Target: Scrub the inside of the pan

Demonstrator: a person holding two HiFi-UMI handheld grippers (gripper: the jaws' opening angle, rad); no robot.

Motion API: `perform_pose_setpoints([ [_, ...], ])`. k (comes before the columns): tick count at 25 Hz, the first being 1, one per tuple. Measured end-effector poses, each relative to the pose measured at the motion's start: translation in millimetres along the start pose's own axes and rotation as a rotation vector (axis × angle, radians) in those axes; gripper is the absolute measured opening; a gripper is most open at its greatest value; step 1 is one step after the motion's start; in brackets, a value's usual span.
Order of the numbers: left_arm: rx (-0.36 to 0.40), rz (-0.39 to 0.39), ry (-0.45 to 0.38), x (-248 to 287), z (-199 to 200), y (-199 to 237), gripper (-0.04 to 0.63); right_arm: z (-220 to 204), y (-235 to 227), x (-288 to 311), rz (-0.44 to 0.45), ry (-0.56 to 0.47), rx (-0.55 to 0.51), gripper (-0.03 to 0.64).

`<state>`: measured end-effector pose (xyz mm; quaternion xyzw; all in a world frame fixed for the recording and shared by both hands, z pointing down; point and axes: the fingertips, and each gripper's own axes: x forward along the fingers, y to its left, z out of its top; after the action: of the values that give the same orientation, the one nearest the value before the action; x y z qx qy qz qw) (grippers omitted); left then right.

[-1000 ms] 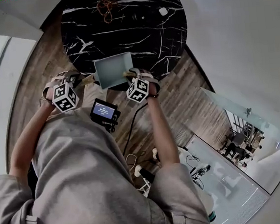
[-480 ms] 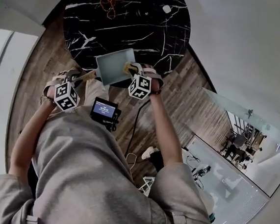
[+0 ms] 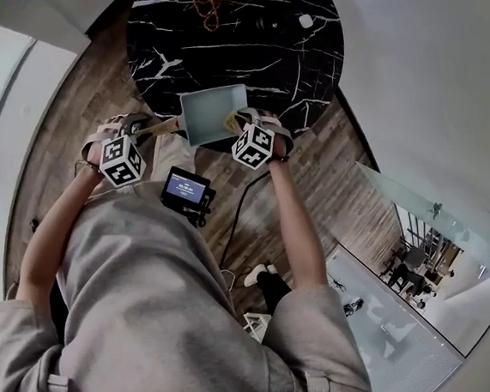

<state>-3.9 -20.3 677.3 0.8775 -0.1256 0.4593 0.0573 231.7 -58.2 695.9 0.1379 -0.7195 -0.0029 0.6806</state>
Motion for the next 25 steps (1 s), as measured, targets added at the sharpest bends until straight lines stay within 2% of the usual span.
perform_pose_setpoints([
  [4,0.019,-0.017,0.009,-0.7,0.5,-4.8,0.163,-9.8,18.7,12.1,0.067,0.067,-0.056,0.067],
  [6,0.045,-0.028,0.022,-1.4,-0.3,-9.4,0.164,-17.9,21.3,19.5,0.071,0.111,-0.066,0.040],
  [12,0.070,-0.023,0.049,5.1,-6.8,-10.4,0.169,-24.9,27.5,28.2,0.100,0.186,-0.075,0.011],
  [17,0.047,-0.014,0.050,9.1,-11.3,-6.7,0.168,-25.5,33.8,31.2,0.116,0.182,-0.060,0.011],
  [19,0.066,-0.009,0.050,12.5,-10.8,-8.4,0.131,-25.1,35.4,31.8,0.118,0.180,-0.059,0.010],
  [25,0.070,0.007,0.070,17.4,-8.2,-3.1,0.129,-24.0,41.1,35.8,0.110,0.177,-0.053,0.008],
])
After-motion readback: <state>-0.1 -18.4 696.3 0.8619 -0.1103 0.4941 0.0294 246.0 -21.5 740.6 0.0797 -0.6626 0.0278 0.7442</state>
